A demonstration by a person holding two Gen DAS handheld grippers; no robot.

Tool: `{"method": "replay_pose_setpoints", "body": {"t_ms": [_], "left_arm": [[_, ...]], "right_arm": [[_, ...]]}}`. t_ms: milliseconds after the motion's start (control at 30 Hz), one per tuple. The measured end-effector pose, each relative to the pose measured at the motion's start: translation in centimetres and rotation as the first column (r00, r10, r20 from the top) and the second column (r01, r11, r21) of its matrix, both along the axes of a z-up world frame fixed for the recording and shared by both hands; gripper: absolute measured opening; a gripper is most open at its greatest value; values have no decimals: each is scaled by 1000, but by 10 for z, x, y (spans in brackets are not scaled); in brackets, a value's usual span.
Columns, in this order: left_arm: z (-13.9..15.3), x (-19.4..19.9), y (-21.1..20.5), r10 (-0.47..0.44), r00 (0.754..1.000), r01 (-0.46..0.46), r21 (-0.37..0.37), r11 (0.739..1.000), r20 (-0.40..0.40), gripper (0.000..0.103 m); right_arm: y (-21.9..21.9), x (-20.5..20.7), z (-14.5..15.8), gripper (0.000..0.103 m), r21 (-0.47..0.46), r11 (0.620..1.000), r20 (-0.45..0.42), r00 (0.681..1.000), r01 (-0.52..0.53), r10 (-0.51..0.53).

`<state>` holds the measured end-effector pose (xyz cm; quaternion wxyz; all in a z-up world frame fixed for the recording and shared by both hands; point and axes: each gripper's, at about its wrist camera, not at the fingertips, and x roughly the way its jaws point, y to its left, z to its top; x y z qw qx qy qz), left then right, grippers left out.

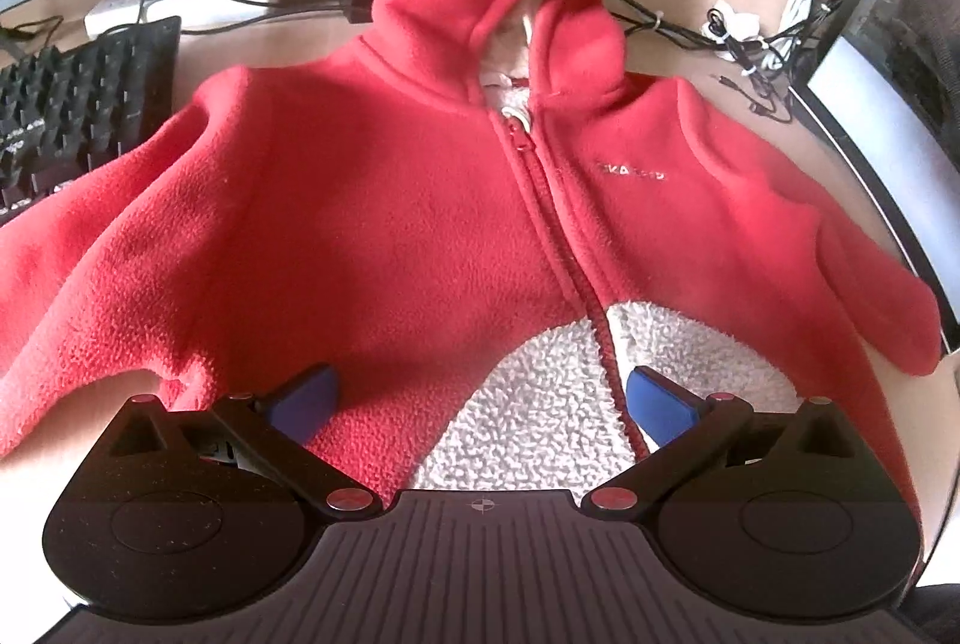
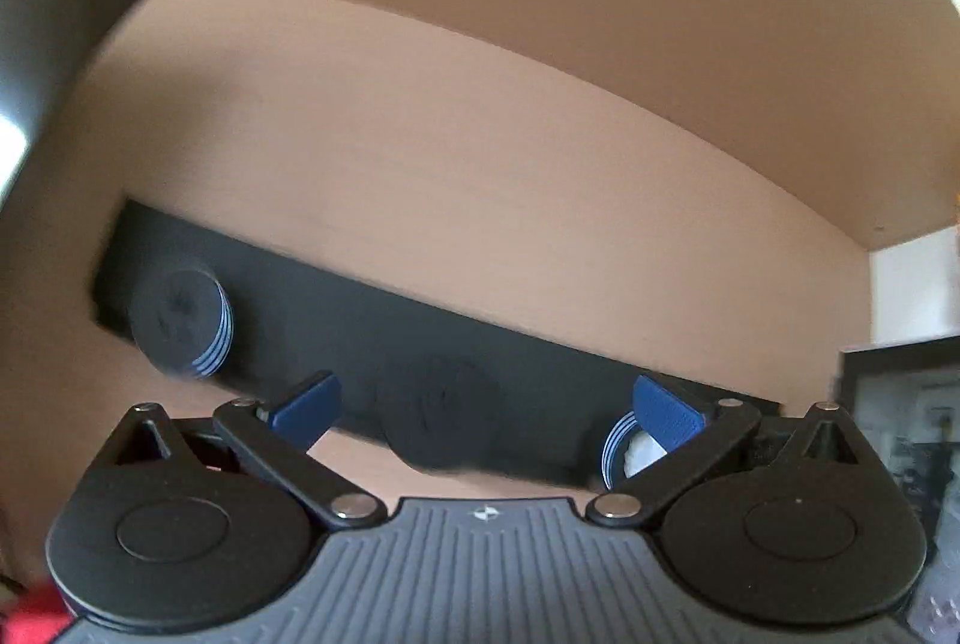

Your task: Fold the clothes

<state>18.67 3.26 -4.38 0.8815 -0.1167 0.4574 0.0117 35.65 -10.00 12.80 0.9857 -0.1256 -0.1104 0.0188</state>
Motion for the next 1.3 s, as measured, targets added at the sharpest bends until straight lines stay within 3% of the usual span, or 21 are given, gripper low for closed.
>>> {"method": "replay_pose_setpoints", "body": {"t_ms": [67, 133, 167, 233, 267, 333, 367, 433, 533, 567, 600, 667, 700, 767, 800, 867, 900, 1033, 1100, 1200, 1300], "left_arm": [[0, 0, -1, 2, 1000, -2, 6, 1000, 1, 103], [-1, 0, -2, 4, 1000, -4, 12, 1000, 3, 103], [-1, 0, -3, 5, 1000, -5, 15, 1000, 4, 103], [-1, 0, -4, 7, 1000, -7, 21, 1000, 5, 103], [-1, 0, -4, 8, 1000, -8, 24, 1000, 6, 103], [-2, 0, -6, 8, 1000, -8, 34, 999, 7, 103], [-2, 0, -7, 6, 1000, -7, 45, 999, 8, 103], [-3, 0, -10, 2, 1000, -2, 65, 998, 10, 103], [-5, -1, -14, -7, 1000, 6, 93, 996, 15, 103], [-5, -1, -14, -12, 1000, 10, 101, 995, 16, 103], [-5, -1, -15, -15, 1000, 14, 107, 994, 16, 103], [-6, -2, -15, -19, 1000, 17, 111, 994, 17, 103], [-6, -2, -15, -18, 1000, 16, 109, 994, 20, 103], [-6, -3, -14, -17, 1000, 14, 107, 994, 24, 103], [-6, -4, -14, -16, 1000, 13, 106, 994, 27, 103], [-7, -4, -14, -16, 999, 12, 107, 994, 31, 103], [-7, -4, -14, -16, 999, 12, 109, 994, 31, 103], [-7, -3, -11, -15, 999, 11, 97, 995, 40, 103], [-7, -2, -8, -16, 999, 12, 87, 996, 47, 103], [-7, 2, -3, -25, 998, 20, 87, 996, 57, 103], [-6, 7, 3, -22, 998, 18, 65, 998, 60, 103]], "right_arm": [[-8, 12, -4, 103, 64, 993, -183, 977, -96, 106], [-20, 28, -13, 103, 175, 969, -373, 899, -174, 229], [-26, 37, -19, 103, 245, 948, -458, 837, -206, 300], [-44, 61, -41, 103, 487, 833, -561, 637, -263, 529], [-51, 73, -51, 103, 598, 757, -568, 526, -264, 633], [-54, 87, -68, 103, 719, 653, -547, 386, -238, 743], [-51, 91, -72, 103, 729, 638, -540, 367, -246, 758], [-40, 95, -75, 103, 694, 652, -539, 379, -306, 752], [-19, 108, -82, 103, 661, 639, -560, 310, -393, 769], [-13, 110, -84, 103, 643, 646, -565, 315, -411, 763], [-10, 109, -83, 103, 608, 670, -570, 354, -425, 742], [-5, 94, -76, 103, 482, 753, -547, 518, -447, 658], [-6, 82, -70, 103, 408, 790, -498, 615, -457, 612], [-12, 52, -57, 103, 282, 827, -329, 761, -486, 559], [-15, 37, -50, 103, 221, 842, -236, 811, -492, 536], [-13, 15, -38, 103, 131, 857, -123, 849, -499, 514], [-12, 7, -32, 103, 92, 861, -82, 858, -500, 507], [-27, 16, -41, 103, 119, 858, -270, 815, -500, 512], [-26, 17, -61, 103, 149, 860, -393, 769, -488, 505], [-36, 6, -94, 103, 192, 863, -558, 671, -468, 488], [-53, -18, -129, 103, 178, 872, -674, 590, -455, 445]]}}
